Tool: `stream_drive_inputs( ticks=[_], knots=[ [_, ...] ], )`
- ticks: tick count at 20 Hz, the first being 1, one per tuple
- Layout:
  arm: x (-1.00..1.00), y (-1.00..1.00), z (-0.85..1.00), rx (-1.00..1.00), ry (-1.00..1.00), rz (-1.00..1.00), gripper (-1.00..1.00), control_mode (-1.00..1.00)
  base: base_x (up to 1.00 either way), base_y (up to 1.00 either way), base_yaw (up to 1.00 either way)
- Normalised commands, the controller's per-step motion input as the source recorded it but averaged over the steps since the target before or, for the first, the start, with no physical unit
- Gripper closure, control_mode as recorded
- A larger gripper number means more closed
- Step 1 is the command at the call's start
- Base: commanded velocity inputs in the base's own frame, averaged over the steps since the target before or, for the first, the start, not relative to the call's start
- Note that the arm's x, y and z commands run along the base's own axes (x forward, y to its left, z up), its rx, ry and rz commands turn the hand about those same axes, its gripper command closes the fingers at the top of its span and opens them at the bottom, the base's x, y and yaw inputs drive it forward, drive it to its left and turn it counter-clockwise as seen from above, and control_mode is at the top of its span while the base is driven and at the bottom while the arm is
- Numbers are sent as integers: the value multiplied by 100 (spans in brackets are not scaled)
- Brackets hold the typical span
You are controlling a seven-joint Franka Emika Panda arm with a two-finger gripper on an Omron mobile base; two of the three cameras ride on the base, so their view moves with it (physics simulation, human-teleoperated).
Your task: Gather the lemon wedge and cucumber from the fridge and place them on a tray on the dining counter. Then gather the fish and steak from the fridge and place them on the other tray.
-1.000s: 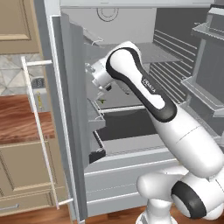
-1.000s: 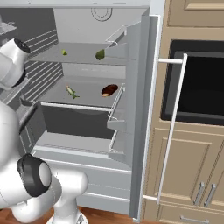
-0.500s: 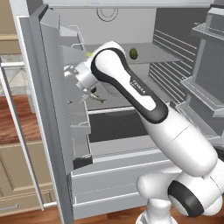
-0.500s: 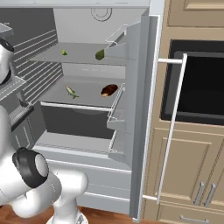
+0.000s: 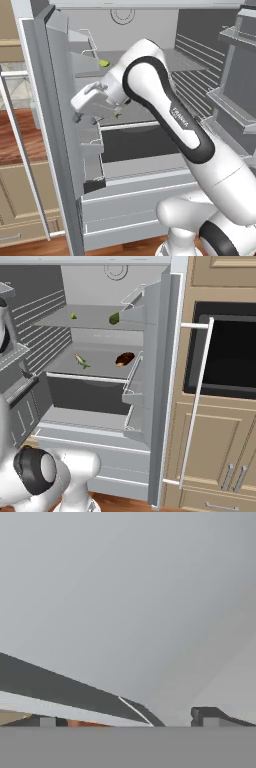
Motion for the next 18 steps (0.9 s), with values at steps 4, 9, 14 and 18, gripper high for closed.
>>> stream_drive_inputs(
  ticks=[4,9,14,18],
  knots=[
    [-11,-93,0,-22,-2,-15,-100,-100,0,0,0],
    [-16,-100,-5,-20,-1,-23,-100,-100,0,0,0],
    [2,-100,-50,-15,3,-18,-100,-100,0,0,0],
    [6,-94,-42,-13,1,-17,-100,-100,0,0,0]
  ],
)
